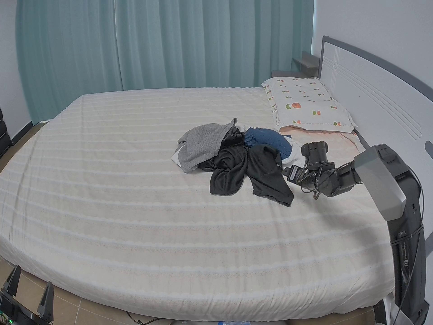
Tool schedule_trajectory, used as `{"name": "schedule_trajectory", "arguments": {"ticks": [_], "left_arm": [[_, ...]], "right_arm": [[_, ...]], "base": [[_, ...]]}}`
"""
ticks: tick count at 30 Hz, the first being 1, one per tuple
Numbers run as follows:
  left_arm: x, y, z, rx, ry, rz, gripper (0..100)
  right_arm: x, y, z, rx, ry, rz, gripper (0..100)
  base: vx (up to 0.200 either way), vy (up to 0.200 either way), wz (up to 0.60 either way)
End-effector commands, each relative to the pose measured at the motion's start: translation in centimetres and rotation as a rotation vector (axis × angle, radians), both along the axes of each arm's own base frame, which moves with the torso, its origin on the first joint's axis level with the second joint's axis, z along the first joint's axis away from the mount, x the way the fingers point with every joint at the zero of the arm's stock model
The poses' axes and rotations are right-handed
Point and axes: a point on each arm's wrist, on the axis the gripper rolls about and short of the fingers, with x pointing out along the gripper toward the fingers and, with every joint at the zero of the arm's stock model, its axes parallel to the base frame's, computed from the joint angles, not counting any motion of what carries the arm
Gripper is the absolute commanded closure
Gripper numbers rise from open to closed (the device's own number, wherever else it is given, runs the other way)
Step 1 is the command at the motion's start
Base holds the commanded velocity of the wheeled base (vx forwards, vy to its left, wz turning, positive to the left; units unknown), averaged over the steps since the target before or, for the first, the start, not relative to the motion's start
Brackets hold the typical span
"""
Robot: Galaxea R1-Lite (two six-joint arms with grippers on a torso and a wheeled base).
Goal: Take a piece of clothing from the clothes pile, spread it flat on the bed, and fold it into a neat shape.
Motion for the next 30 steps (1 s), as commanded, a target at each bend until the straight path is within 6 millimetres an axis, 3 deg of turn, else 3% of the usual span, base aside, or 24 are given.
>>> {"name": "schedule_trajectory", "arguments": {"ticks": [1, 16, 25, 26, 30], "left_arm": [[0.0, 0.0, -0.5, 0.000, -0.001, 0.000, 0], [0.0, 0.0, -0.5, 0.000, -0.001, 0.000, 0], [0.0, 0.0, -0.5, 0.000, -0.001, 0.000, 0], [0.0, 0.0, -0.5, 0.000, -0.001, 0.001, 0], [0.0, 0.0, -0.5, 0.000, 0.001, 0.001, 0]], "right_arm": [[0.2, 1.3, -2.0, -0.006, 0.021, 0.022, 0], [0.5, 2.0, -3.3, -0.005, 0.024, 0.034, 0], [0.2, 4.7, -3.6, -0.004, 0.015, 0.082, 0], [0.1, 4.9, -4.1, -0.005, 0.021, 0.088, 100], [0.3, 4.6, -4.2, -0.002, 0.015, 0.078, 100]], "base": [[0.000, 0.000, 0.00], [0.000, 0.000, 0.00], [0.000, 0.000, 0.00], [0.000, 0.000, 0.00], [0.000, 0.000, 0.00]]}}
